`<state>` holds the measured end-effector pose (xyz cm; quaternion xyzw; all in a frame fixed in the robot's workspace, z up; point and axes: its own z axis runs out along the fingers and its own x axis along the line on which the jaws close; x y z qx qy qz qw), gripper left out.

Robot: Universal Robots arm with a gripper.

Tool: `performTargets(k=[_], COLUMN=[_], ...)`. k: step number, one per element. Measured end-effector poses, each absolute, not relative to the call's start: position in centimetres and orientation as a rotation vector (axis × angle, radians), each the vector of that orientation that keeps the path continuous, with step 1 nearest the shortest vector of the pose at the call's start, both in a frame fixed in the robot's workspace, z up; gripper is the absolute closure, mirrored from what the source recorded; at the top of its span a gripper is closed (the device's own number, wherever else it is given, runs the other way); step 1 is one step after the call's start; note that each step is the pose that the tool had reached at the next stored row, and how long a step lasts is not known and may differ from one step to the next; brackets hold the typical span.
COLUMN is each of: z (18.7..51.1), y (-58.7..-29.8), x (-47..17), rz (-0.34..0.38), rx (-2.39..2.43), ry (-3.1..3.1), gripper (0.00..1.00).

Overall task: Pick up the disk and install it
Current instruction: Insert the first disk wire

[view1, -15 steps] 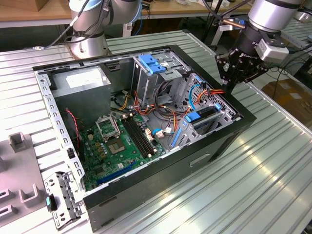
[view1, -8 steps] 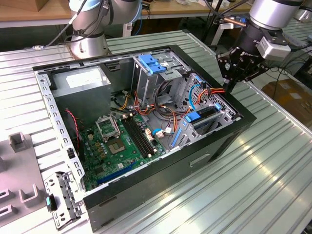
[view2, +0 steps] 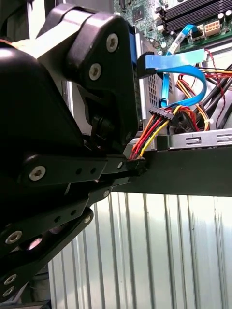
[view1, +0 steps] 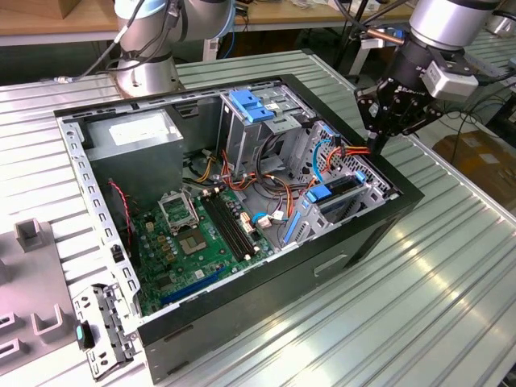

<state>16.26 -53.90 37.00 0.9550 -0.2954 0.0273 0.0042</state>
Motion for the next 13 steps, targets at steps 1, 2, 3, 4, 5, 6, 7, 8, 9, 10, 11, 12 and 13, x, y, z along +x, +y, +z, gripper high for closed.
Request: performTargets(k=[1,2,3,4,5,6,7,8,9,10,11,12,13], z=[37.0,37.01,37.0,37.0,37.0,37.0,37.0,37.0,37.0,37.0,37.0,37.0,37.0], y=[-53.9,-53.9,-53.9,-53.9,-53.91,-53.91,-53.91,-53.9,-53.91,-53.91,-53.9,-53.9,-53.91], x=[16.16,15.96,15.73,15.63,15.59,15.6,15.59,15.59,15.59,15.58,15.58,15.58,15.58], rz=[0.085,0.085,0.085,0.085,0.085,0.085,0.085,0.085,0.085,0.085,0.085,0.085,0.085], rx=[2.992,2.991,2.99,2.99,2.988,2.984,2.977,2.972,2.968,2.958,2.949,2.944,2.938], ry=[-0.926,-0.929,-0.931,-0.932,-0.937,-0.951,-0.969,-0.985,-0.997,-1.023,-1.047,-1.062,-1.077], gripper=[0.84,0.84,0.84,0.84,0.84,0.84,0.84,0.84,0.84,0.84,0.84,0.84,0.84])
